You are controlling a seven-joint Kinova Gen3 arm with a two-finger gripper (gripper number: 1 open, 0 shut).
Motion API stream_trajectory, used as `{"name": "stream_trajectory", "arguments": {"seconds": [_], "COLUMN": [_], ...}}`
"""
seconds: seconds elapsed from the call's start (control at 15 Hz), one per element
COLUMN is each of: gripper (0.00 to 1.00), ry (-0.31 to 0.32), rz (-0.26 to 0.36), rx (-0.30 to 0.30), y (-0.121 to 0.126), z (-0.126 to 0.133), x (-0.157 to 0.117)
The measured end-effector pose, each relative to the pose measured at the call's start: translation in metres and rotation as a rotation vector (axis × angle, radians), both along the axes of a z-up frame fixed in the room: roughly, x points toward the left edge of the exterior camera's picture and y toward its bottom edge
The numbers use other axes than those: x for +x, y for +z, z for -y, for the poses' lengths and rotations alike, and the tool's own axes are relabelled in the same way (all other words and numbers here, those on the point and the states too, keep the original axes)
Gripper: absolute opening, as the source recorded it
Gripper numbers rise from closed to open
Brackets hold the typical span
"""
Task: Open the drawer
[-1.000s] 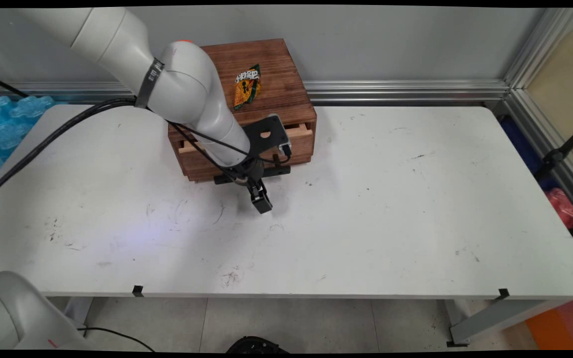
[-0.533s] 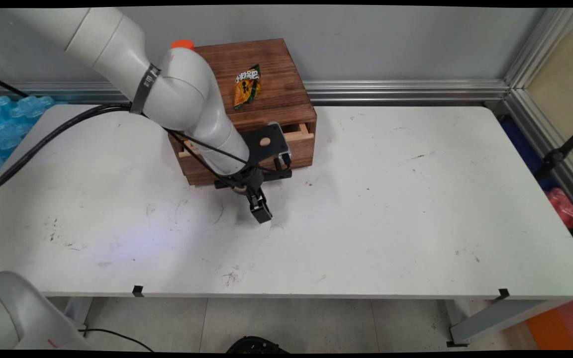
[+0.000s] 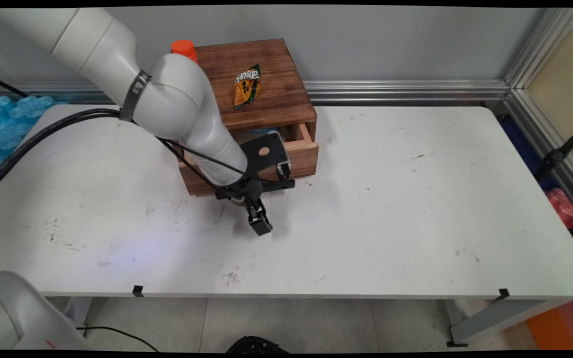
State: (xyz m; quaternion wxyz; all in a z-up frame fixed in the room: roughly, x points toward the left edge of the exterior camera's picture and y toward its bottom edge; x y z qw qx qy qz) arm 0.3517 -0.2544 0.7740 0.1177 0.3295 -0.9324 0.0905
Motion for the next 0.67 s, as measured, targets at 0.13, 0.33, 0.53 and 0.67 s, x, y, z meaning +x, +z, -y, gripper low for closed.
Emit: {"name": "stream_trajectory", "arguments": {"seconds": [0.13,0.33,0.53,0.67], "gripper": [1.00,1.00,1.00,1.00], "ry": [-0.007,-0.013,-0.019,-0.023], "rz": [-0.005,-0.013,-0.021,-0.027], "rx": [0.005,0.010,0.012,0.013], "y": [0.001,0.002,0.003,0.003], "z": [-0.006,-0.016,-0.024,-0.029], "x": [-0.002,-0.004,-0.008,-0.011]}}
